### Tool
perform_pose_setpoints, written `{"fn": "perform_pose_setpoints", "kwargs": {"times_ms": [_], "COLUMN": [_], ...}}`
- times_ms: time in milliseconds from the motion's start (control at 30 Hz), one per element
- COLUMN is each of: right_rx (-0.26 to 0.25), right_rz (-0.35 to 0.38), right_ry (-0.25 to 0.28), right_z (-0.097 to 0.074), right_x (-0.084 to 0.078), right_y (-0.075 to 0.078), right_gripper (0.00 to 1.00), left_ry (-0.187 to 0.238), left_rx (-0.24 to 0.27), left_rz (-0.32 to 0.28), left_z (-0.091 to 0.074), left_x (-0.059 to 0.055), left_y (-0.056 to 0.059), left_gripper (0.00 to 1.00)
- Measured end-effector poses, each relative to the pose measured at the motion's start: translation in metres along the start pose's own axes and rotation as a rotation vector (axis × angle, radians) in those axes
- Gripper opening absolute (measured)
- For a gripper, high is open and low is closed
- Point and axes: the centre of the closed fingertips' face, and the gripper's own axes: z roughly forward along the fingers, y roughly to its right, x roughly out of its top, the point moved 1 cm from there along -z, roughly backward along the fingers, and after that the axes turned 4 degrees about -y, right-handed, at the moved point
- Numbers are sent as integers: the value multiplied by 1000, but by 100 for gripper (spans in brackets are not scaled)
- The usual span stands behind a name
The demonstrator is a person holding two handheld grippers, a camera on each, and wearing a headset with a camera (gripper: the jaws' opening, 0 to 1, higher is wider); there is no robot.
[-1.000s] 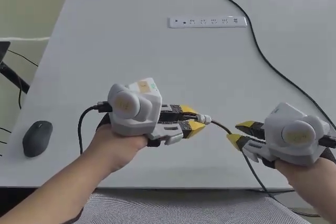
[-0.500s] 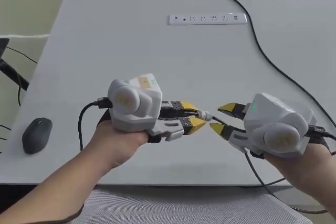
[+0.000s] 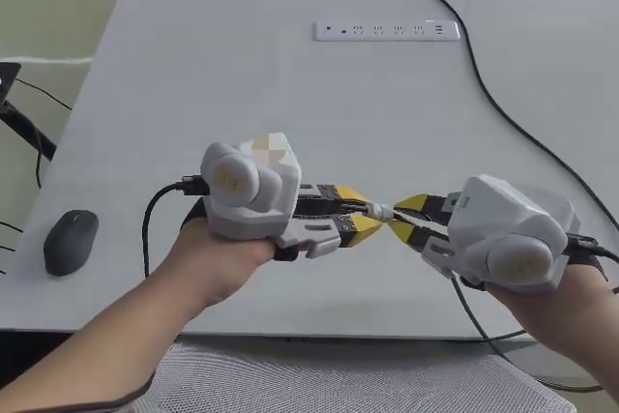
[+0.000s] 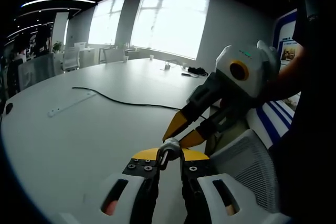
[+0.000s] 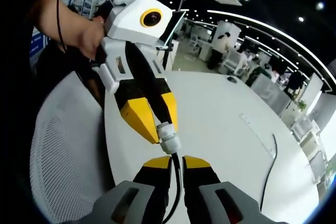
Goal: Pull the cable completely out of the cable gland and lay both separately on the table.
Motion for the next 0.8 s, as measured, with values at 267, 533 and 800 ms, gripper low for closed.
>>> {"fn": "perform_pose_setpoints", "kwargs": {"times_ms": [267,533,800], "right_rx": [1,-3,-2], "right_rz": [13,36,160], "right_ry": [-1,-17,-62], "right_z": [1,3,1], "right_x": [-1,-6,-24], "right_y": [-1,2,6], "right_gripper": [0,0,0], "left_ry": [-3,4,10], "left_rx": [0,2,3], "left_rz": [0,-2,-4], "left_z": [1,1,0], "left_x": [-1,2,3], "left_y": [0,-1,-3], "left_gripper": [15,15,15]}}
